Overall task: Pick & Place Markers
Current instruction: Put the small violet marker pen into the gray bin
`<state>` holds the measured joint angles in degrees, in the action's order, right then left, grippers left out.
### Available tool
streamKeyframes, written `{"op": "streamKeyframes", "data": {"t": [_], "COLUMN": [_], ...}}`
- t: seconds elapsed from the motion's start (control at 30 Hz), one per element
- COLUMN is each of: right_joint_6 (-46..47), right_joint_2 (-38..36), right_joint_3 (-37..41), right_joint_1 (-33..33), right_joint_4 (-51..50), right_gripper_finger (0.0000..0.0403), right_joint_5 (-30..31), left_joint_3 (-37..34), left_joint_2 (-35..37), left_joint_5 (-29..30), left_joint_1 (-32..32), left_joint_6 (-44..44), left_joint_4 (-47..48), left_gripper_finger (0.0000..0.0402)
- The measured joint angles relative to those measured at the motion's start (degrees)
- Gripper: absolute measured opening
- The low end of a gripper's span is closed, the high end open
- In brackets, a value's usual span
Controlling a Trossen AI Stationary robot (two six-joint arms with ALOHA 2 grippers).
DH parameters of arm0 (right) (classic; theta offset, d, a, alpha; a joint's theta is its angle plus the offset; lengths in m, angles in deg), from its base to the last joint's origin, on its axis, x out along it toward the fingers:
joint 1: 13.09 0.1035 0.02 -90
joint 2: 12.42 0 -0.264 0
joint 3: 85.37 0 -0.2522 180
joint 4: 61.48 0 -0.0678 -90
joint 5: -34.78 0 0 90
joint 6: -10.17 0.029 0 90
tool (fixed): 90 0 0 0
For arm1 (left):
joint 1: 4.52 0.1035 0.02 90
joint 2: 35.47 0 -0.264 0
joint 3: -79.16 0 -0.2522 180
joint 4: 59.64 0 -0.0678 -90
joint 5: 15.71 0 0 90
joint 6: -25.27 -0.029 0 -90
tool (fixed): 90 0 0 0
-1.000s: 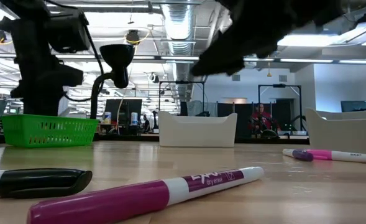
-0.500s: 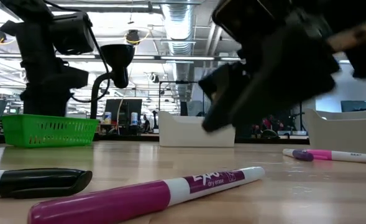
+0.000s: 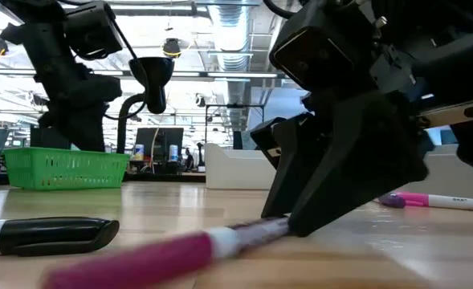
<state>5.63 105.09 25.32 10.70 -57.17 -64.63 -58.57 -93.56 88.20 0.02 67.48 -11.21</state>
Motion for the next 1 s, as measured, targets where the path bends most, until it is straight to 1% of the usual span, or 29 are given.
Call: {"op": "streamKeyframes", "data": {"t": [0.17, 0.2, 0.27, 0.37, 0.47, 0.53, 0.6, 0.67, 0.77, 0.87, 0.93, 1.0], "right_joint_6": [-1.9, -1.9, -1.9, -0.7, 0.0, 0.2, 1.4, 3.7, 9.3, 17.1, 24.4, 32.9], "right_joint_2": [0.9, 0.9, 0.1, -2.5, -7.9, -13.3, -18.4, -23.7, -31.7, -38.4, -42.3, -45.6], "right_joint_3": [0.0, 0.0, 0.1, 0.3, 0.7, 0.6, 0.4, 0.6, 0.4, 0.4, 0.4, 0.4], "right_joint_1": [-0.1, -0.1, -0.5, -0.5, -0.4, -0.3, 0.0, 0.4, 1.7, 4.2, 6.3, 8.9], "right_joint_4": [0.0, -0.1, -0.5, -2.6, -8.2, -13.7, -19.9, -27.7, -37.8, -49.6, -58.2, -65.8], "right_gripper_finger": [0.0024, 0.0018, 0.0020, 0.0041, 0.0047, 0.0034, 0.0018, 0.0017, 0.0027, 0.0030, 0.0020, 0.0017], "right_joint_5": [-0.1, -0.1, -0.9, -1.4, -1.5, -0.1, 2.0, 5.2, 12.5, 20.2, 24.6, 27.3], "left_joint_3": [0.0, 0.0, 0.0, 0.0, 0.0, 0.0, 0.0, 0.0, 0.0, 0.0, 0.0, -0.1], "left_joint_2": [0.4, 0.6, 0.9, 1.7, 3.1, 4.1, 5.4, 6.1, 7.1, 7.5, 7.2, 6.9], "left_joint_5": [0.0, 0.0, 0.0, 0.0, 0.0, -0.1, -0.2, -0.2, -0.3, -0.2, -0.3, -0.2], "left_joint_1": [0.0, 0.0, -0.1, -0.4, -0.6, -0.7, -0.9, -1.2, -1.6, -1.9, -1.9, -1.9], "left_joint_6": [0.0, 0.0, 0.0, -0.2, -2.4, -4.1, -6.5, -9.3, -13.0, -15.0, -15.3, -15.4], "left_joint_4": [-1.1, -1.3, -2.6, -5.2, -10.1, -14.9, -19.9, -25.2, -30.9, -32.3, -33.2, -32.9], "left_gripper_finger": [0.0129, 0.0128, 0.0126, 0.0120, 0.0115, 0.0111, 0.0107, 0.0104, 0.0103, 0.0103, 0.0103, 0.0103]}}
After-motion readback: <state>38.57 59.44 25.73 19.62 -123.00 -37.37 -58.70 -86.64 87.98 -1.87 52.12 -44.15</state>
